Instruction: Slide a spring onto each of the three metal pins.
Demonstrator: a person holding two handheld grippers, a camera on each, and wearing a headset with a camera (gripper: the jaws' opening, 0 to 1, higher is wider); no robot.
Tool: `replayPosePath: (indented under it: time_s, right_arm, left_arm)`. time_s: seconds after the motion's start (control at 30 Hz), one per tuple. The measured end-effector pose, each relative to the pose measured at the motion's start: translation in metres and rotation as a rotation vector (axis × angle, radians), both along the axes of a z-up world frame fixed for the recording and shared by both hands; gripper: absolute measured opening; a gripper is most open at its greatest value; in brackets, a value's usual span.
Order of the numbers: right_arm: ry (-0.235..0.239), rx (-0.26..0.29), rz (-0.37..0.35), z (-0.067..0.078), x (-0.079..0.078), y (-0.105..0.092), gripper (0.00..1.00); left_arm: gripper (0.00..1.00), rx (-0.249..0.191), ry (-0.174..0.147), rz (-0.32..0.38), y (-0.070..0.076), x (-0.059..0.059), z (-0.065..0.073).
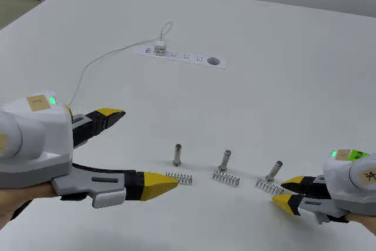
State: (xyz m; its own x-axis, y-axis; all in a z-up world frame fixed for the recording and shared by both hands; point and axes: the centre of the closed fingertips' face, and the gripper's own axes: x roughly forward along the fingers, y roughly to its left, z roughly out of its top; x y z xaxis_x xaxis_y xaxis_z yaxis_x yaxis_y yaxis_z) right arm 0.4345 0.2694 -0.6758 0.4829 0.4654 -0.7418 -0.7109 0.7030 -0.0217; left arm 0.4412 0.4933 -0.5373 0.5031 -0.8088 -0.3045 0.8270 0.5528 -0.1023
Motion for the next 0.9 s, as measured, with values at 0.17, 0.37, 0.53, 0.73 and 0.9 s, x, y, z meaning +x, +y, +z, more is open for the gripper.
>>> replayPosePath:
  time_s: [0.17,0.37,0.53,0.73,0.9]
  right_arm:
    - [0.03,0.009,0.015,-0.005,0.002,0.0,0.21]
    - [0.033,0.044,0.029,-0.003,0.001,0.001,0.16]
    - [0.03,0.024,0.055,-0.002,-0.004,0.004,0.13]
    - [0.021,0.006,0.037,-0.002,-0.005,0.004,0.12]
    - [0.015,-0.042,0.015,-0.003,-0.006,0.005,0.12]
  left_arm:
    - [1.0,0.004,0.005,0.012,0.006,0.001,-0.001]
    - [1.0,0.008,0.011,0.016,0.007,0.0,-0.003]
    - [1.0,0.008,0.008,0.002,0.003,-0.001,-0.002]
    - [1.0,0.009,-0.001,-0.015,-0.003,-0.003,0.001]
    - [1.0,0.008,-0.011,-0.025,-0.004,-0.006,0.004]
